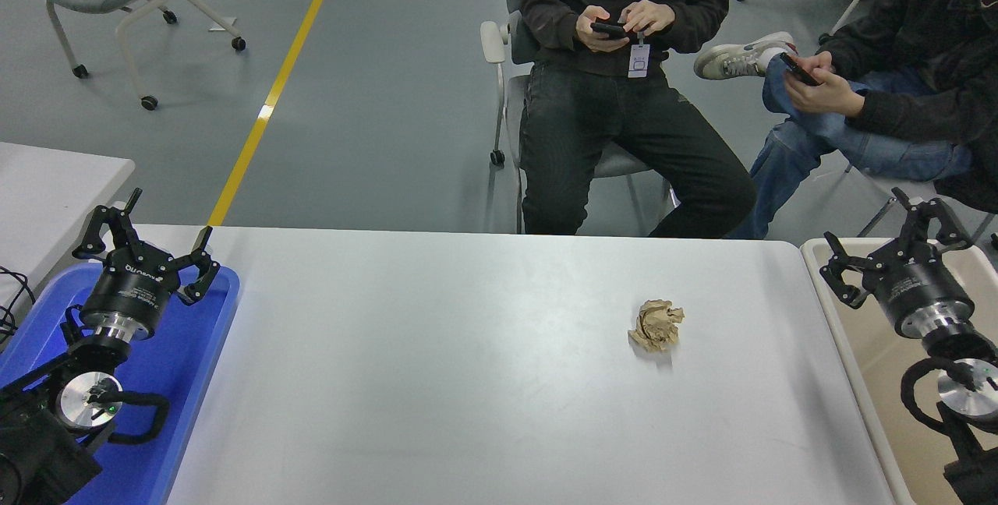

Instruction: Clean the table surface

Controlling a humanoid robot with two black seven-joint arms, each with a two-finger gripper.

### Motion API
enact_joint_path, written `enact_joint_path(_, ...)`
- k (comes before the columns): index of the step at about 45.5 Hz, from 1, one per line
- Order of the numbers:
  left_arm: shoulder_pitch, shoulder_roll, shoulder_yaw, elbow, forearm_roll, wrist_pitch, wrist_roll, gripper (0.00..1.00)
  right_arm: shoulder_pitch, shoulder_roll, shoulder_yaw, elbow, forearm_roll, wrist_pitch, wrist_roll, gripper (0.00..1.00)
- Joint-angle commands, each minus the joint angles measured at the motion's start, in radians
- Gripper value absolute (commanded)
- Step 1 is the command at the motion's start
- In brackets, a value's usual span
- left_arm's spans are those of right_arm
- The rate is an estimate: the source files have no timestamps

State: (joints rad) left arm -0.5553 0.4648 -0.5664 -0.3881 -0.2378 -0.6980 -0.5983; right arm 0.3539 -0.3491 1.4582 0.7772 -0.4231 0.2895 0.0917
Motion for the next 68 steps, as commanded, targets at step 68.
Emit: enact_joint_path(68, 0.000, 0.000, -0.001, 0.000, 0.000, 0.000, 0.000, 1.00, 0.612, -0.455, -1.286, 0.470, -0.106, -0.273, -0.262, 0.98)
